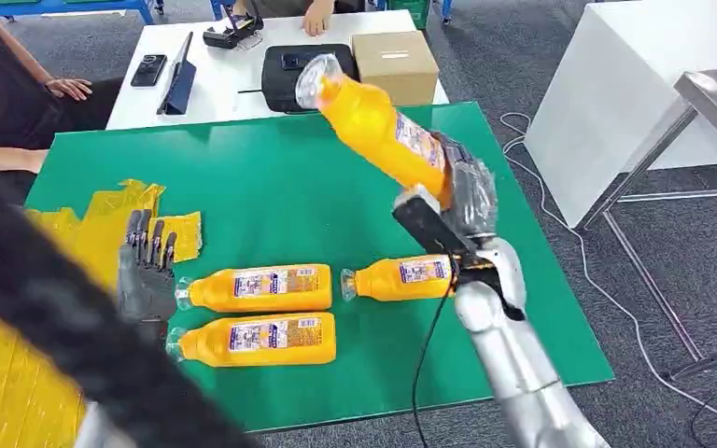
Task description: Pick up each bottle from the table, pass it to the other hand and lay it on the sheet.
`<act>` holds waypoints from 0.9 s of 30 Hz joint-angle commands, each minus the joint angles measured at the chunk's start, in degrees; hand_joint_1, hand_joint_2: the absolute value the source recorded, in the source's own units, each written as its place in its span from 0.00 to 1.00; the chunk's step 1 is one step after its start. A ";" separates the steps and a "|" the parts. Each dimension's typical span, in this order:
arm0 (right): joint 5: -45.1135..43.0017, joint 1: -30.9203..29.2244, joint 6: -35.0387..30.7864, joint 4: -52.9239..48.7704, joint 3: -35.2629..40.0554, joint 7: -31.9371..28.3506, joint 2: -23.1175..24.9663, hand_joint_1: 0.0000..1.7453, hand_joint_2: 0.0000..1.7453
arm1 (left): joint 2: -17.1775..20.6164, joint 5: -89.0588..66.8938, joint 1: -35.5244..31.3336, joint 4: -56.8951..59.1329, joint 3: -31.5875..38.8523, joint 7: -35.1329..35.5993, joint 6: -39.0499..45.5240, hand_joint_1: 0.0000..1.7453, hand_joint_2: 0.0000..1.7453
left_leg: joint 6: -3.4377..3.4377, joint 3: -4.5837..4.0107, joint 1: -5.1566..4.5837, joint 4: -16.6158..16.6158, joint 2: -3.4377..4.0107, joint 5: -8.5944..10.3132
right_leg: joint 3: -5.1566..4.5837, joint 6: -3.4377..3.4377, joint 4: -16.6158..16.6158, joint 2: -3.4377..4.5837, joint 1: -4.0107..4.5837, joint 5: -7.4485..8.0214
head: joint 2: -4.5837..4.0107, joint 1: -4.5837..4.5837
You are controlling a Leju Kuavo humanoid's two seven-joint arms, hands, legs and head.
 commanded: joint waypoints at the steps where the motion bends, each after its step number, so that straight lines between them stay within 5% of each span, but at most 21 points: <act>1: -2.24 -13.09 -1.29 23.77 2.48 1.97 9.39 1.00 1.00 | 0.33 2.87 -5.65 5.92 -4.78 1.15 -0.64 0.00 1.00 | -0.11 0.10 0.02 -0.02 0.14 -0.01 | 0.04 -0.03 0.00 0.08 0.02 0.02 | 0.00 0.00; 5: -2.80 -12.57 -1.90 24.44 2.60 3.82 13.51 1.00 1.00 | -0.03 3.14 -6.44 5.89 -4.77 1.40 -0.67 0.00 1.00 | -0.09 0.05 0.01 -0.02 0.07 -0.01 | 0.03 0.00 0.01 0.05 0.01 -0.02 | 0.00 0.00; 16: -2.47 -13.04 -1.49 25.08 3.14 4.31 14.16 1.00 1.00 | -0.14 3.18 -6.76 5.79 -4.57 1.64 -0.37 0.00 1.00 | -0.11 -0.18 0.02 0.01 -0.04 0.01 | -0.15 0.00 0.00 -0.08 -0.04 -0.02 | 0.00 0.00; 27: 3.63 -11.16 4.07 24.12 14.52 13.01 16.84 1.00 1.00 | 0.20 3.75 -5.08 1.16 -1.51 2.95 0.28 0.00 1.00 | -0.16 -0.06 0.04 -0.04 0.05 -0.05 | -0.08 -0.03 -0.01 -0.02 0.02 -0.07 | 0.00 0.00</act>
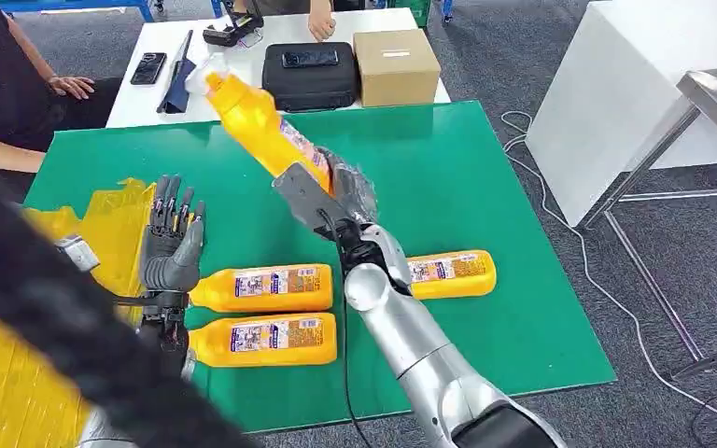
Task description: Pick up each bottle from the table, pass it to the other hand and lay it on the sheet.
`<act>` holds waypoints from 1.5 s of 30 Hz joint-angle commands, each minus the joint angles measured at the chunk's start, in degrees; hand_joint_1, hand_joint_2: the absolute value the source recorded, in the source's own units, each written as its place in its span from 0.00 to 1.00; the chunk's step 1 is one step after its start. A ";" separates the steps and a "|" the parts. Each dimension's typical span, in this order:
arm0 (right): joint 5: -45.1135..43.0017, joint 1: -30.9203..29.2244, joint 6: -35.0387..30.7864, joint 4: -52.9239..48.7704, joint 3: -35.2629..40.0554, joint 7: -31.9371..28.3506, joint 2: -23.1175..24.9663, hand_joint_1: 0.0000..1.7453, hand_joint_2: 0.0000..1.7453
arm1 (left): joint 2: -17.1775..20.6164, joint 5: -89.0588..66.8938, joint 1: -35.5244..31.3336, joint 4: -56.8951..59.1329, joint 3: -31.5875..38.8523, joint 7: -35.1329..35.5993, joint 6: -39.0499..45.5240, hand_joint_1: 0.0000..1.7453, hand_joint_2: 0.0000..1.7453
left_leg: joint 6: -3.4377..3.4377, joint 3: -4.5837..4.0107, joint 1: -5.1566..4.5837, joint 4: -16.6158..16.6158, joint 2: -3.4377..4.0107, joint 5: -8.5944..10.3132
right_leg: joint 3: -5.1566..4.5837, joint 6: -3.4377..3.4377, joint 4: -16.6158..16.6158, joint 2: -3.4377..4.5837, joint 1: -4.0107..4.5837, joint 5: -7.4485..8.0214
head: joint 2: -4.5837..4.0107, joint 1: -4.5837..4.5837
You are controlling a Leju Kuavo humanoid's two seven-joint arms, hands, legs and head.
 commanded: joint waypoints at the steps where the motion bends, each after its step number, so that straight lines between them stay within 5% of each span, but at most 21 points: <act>1: 2.65 -1.67 3.23 2.99 10.67 5.51 0.09 1.00 1.00 | 0.98 0.19 -0.37 -0.59 2.58 0.91 0.32 0.00 1.00 | -0.09 0.13 0.04 -0.03 0.08 -0.05 | 0.12 -0.02 -0.04 0.02 0.05 -0.03 | -0.02 0.00; 13: 3.87 -2.54 9.66 4.75 25.63 11.45 0.09 1.00 1.00 | 0.90 0.41 2.69 -4.17 4.40 1.70 -0.41 0.00 1.00 | -0.06 0.08 0.03 -0.04 0.16 -0.06 | 0.08 -0.02 -0.03 0.11 0.01 -0.01 | -0.02 0.02; 35: 12.27 -1.54 16.92 6.27 30.81 12.36 0.09 1.00 1.00 | 0.66 0.76 3.24 -4.70 4.64 4.74 -1.84 0.00 1.00 | -0.08 0.10 0.06 -0.06 -0.05 -0.02 | 0.16 -0.02 -0.08 -0.11 0.05 -0.03 | -0.02 0.02; 36: 11.66 -1.49 17.23 6.58 31.03 12.03 0.09 1.00 1.00 | 0.70 1.03 3.10 -4.47 4.57 4.71 -2.15 0.88 1.00 | -0.05 0.05 0.03 -0.06 -0.06 0.00 | 0.10 -0.01 -0.07 -0.10 0.02 -0.02 | -0.02 0.02; 37: 11.66 -1.54 17.27 6.75 31.21 12.03 0.09 1.00 1.00 | 0.74 1.07 2.99 -4.33 4.52 4.70 -2.21 0.99 1.00 | -0.10 0.16 0.08 -0.08 -0.08 -0.03 | 0.23 -0.02 -0.11 -0.15 0.07 -0.05 | -0.02 0.02; 45: 11.24 -1.30 17.36 7.55 31.58 11.85 0.09 1.00 1.00 | 0.86 1.29 2.31 -3.41 4.24 4.82 -2.33 1.00 1.00 | -0.08 0.09 0.06 -0.06 -0.11 0.00 | 0.15 -0.02 -0.09 -0.17 0.05 -0.03 | -0.02 0.02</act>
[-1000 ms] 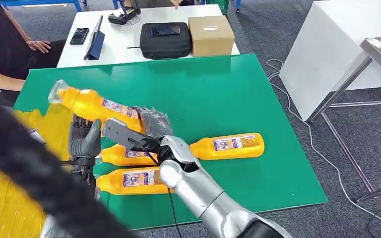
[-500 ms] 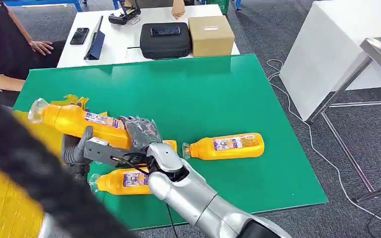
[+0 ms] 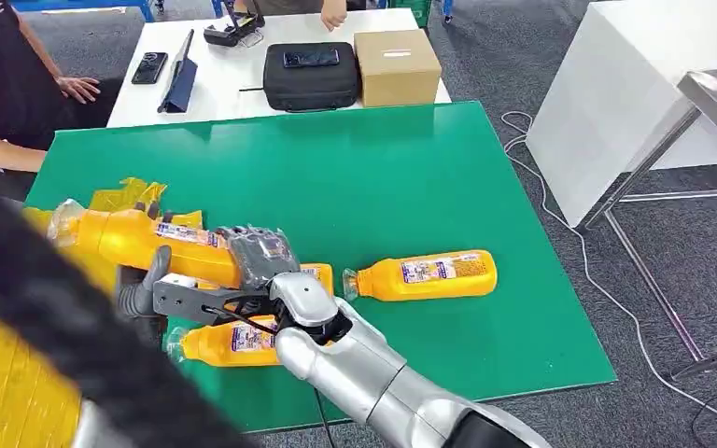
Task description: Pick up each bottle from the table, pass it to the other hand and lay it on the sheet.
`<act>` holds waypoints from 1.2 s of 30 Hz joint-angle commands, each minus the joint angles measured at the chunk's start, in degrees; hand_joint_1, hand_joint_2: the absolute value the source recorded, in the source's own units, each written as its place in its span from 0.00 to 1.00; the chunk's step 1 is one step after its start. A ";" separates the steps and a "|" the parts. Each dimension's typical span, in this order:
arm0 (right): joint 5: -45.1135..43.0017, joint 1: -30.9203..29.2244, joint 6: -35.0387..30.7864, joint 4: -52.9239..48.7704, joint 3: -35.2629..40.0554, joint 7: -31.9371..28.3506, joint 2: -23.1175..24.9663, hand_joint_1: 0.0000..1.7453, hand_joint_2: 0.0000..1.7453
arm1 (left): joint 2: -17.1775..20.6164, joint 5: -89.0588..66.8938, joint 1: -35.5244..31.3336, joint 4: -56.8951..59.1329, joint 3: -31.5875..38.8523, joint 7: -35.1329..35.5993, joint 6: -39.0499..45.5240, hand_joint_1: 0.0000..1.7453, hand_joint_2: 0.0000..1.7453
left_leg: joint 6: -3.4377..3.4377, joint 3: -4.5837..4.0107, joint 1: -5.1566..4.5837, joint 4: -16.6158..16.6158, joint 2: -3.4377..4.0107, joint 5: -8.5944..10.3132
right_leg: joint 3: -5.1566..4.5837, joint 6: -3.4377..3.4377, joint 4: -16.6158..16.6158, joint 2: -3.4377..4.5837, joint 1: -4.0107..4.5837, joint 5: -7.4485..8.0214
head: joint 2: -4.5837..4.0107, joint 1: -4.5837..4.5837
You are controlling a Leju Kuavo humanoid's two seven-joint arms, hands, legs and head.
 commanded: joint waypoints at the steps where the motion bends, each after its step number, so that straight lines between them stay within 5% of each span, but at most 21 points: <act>1: -0.04 -0.54 1.79 4.90 5.61 -1.01 -1.44 1.00 1.00 | 0.79 0.04 -4.32 3.65 -0.50 0.52 -0.12 1.00 1.00 | -0.07 0.12 0.05 -0.05 -0.09 -0.01 | 0.17 -0.02 -0.08 -0.15 0.05 -0.03 | 0.00 0.00; 17: 0.24 0.06 2.97 6.55 4.52 -1.47 -1.44 1.00 1.00 | 0.85 2.43 -4.18 4.33 -0.11 1.00 -1.56 1.00 1.00 | -0.09 0.18 0.07 -0.08 -0.17 0.00 | 0.24 -0.02 -0.12 -0.25 0.08 -0.04 | 0.00 -0.02; 18: -1.77 0.81 2.12 5.75 2.89 -1.75 -1.44 0.91 1.00 | 0.87 2.38 -4.16 4.36 0.00 1.02 -1.39 1.00 1.00 | -0.08 0.13 0.07 -0.05 -0.16 0.00 | 0.18 -0.02 -0.10 -0.22 0.07 -0.03 | 0.00 0.00; 19: -3.83 1.27 0.01 5.16 0.38 -2.70 -1.44 0.00 1.00 | 0.99 2.37 -4.08 4.59 0.25 1.01 -1.16 1.00 1.00 | -0.07 0.12 0.05 -0.07 -0.15 0.01 | 0.17 -0.01 -0.10 -0.21 0.06 -0.03 | 0.00 0.00; 20: -5.13 1.82 -1.41 4.48 -2.34 -3.67 -1.46 0.00 0.00 | 1.12 2.41 -3.89 4.66 0.49 1.08 -1.04 1.00 1.00 | -0.10 0.23 0.08 -0.11 -0.21 0.01 | 0.30 -0.02 -0.16 -0.29 0.09 -0.05 | 0.00 0.00; 26: -8.78 2.80 -0.91 1.29 -8.10 -6.40 -3.16 0.00 0.00 | 1.60 2.59 -3.76 5.16 0.91 1.10 -1.28 1.00 1.00 | -0.08 0.12 0.06 -0.01 -0.20 -0.01 | 0.19 -0.01 -0.06 -0.27 0.06 -0.05 | 0.00 0.00; 30: -11.63 6.09 -6.73 -6.11 -16.29 -7.66 -4.47 0.00 0.00 | 1.73 2.57 -1.58 1.79 1.64 1.19 -0.56 1.00 1.00 | -0.07 0.10 0.05 -0.04 -0.13 0.00 | 0.14 -0.01 -0.08 -0.19 0.03 -0.03 | 0.00 0.00; 36: -29.13 10.11 0.47 -11.09 -25.50 -15.06 -5.77 0.00 0.00 | 1.74 1.37 -1.11 1.50 1.44 1.62 0.77 1.00 1.00 | -0.06 0.12 0.04 -0.06 -0.22 -0.02 | 0.21 0.00 -0.11 -0.28 0.02 -0.05 | 0.00 0.00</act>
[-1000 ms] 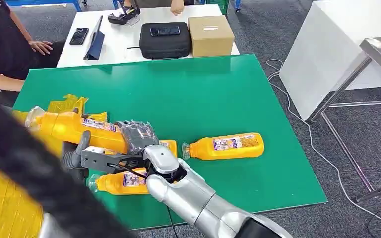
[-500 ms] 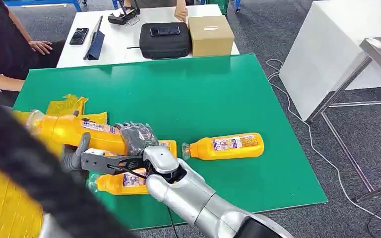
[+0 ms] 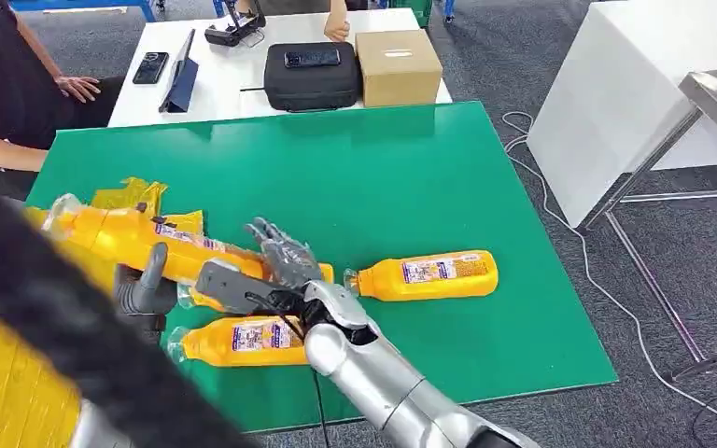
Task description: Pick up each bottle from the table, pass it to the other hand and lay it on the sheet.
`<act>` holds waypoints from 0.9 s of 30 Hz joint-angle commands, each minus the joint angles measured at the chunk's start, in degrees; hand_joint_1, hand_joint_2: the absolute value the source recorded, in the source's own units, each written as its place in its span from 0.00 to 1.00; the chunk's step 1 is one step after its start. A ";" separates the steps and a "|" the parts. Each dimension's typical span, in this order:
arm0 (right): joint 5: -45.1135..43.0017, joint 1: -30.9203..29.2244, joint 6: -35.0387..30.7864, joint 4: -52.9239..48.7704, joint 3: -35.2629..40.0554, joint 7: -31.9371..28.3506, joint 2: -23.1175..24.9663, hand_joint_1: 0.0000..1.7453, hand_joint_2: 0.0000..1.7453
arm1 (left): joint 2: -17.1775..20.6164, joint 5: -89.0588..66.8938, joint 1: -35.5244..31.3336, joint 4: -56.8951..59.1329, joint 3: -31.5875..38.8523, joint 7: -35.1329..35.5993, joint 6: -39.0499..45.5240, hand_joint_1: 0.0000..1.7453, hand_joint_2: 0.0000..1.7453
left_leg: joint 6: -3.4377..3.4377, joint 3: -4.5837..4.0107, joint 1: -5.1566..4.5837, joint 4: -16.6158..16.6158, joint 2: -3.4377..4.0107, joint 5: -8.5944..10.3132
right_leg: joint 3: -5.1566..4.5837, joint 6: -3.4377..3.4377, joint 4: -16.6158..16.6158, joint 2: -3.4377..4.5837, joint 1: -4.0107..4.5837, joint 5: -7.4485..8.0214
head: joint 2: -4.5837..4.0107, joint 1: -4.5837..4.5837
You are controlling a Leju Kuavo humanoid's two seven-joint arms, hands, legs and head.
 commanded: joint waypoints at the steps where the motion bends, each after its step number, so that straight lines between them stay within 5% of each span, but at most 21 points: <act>1: -17.37 3.66 6.19 -8.01 -14.76 -7.42 -3.64 0.00 0.00 | 1.53 -1.62 -0.35 0.56 0.57 0.59 1.80 1.00 1.00 | -0.05 0.13 0.01 -0.06 -0.16 0.00 | 0.18 0.00 -0.08 -0.21 0.01 -0.04 | 0.00 -0.02; 15: -18.26 4.35 4.30 -9.71 -15.35 -8.42 -4.01 0.00 0.00 | 2.63 -16.05 -0.71 -3.70 2.03 -1.37 12.77 1.00 1.00 | -0.08 0.14 0.07 -0.02 -0.03 -0.05 | 0.16 -0.02 -0.06 -0.11 0.09 -0.05 | 0.00 -0.02; 16: -18.52 4.58 3.99 -10.18 -15.80 -8.49 -4.04 0.00 0.00 | 3.35 -24.71 -1.37 -4.20 1.70 -3.15 19.65 1.00 1.00 | -0.06 0.09 0.05 -0.01 -0.03 -0.03 | 0.10 -0.01 -0.04 -0.09 0.06 -0.03 | 0.00 -0.02; 20: -19.25 4.26 3.99 -9.87 -16.84 -8.52 -4.17 0.00 0.00 | 5.45 -29.18 -4.40 -5.20 3.74 -2.27 20.25 1.00 1.00 | -0.05 0.01 0.06 0.03 0.00 -0.02 | 0.02 -0.02 -0.02 -0.05 0.08 0.00 | 0.00 0.00; 27: -20.19 5.22 4.21 -9.94 -18.10 -9.39 -5.31 0.00 0.00 | 9.49 -59.25 -9.64 -5.71 1.51 -1.35 37.32 1.00 1.00 | -0.09 0.01 0.11 0.06 -0.08 -0.02 | 0.06 -0.03 -0.01 -0.15 0.12 -0.02 | 0.00 0.00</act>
